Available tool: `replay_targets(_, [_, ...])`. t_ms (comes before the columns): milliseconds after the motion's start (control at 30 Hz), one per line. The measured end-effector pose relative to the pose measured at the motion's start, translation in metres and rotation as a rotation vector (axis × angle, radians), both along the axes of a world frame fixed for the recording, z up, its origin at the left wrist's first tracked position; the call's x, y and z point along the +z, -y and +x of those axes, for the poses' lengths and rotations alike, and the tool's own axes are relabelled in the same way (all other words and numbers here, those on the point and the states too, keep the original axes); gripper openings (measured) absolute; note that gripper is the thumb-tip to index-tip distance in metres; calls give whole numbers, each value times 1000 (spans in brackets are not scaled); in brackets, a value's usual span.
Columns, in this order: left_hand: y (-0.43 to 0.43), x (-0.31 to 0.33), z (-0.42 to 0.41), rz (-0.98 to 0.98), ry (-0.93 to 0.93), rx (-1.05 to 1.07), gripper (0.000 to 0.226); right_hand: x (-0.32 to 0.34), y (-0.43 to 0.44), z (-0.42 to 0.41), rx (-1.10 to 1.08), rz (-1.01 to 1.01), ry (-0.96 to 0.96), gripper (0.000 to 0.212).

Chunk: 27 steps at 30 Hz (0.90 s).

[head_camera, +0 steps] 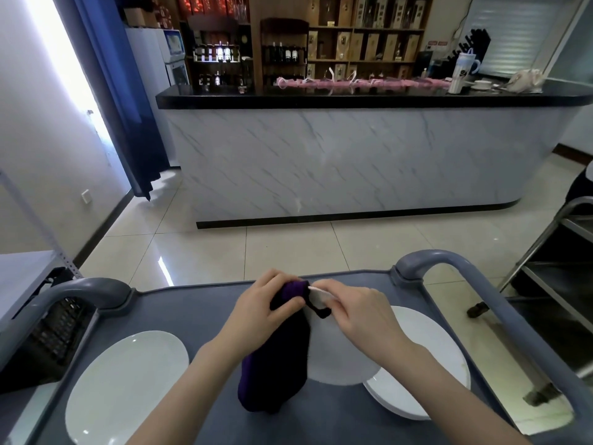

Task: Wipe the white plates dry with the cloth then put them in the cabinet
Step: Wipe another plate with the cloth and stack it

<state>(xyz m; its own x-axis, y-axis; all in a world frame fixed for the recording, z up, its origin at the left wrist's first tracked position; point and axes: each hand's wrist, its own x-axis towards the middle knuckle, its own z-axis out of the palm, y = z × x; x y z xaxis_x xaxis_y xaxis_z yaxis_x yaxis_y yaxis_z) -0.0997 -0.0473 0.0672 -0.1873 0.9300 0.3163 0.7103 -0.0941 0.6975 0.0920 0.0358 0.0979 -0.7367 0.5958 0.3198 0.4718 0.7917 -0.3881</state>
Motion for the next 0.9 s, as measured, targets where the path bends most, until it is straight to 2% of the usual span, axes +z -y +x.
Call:
replay_targets(67, [1, -10, -4, -30, 19, 30, 16, -1, 2, -1, 8, -20, -45, 28])
replay_targets(167, [0, -16, -9, -51, 83, 99, 25, -3, 1, -2, 13, -80, -65, 25])
replay_targets(267, [-2, -9, -11, 15, 55, 95, 34, -1, -5, 0, 64, -273, -158, 20])
replay_targets(333, [-5, -3, -10, 43, 31, 84, 38, 0, -8, -2, 80, -328, -173, 18])
replay_targets(433, [-8, 3, -6, 42, 41, 55, 29, -3, -12, -5, 70, -332, -182, 17])
replay_targets(567, [4, 5, -14, -86, 293, -28, 53, -10, -13, 2, 25, -450, -258, 21])
replay_targets(667, [14, 4, -13, -166, 351, -121, 40, -14, -16, 7, -6, -510, -307, 17])
replay_targets(733, [12, 4, -9, -163, 418, -47, 40, -14, -16, 5, -5, -527, -308, 12])
replay_targets(833, [-1, 3, -2, -107, 323, 74, 17, -14, -12, 1, 17, -507, -274, 14])
replay_targets(900, [-7, -1, 0, -90, 287, 91, 15, -13, -11, 0, 30, -501, -276, 14])
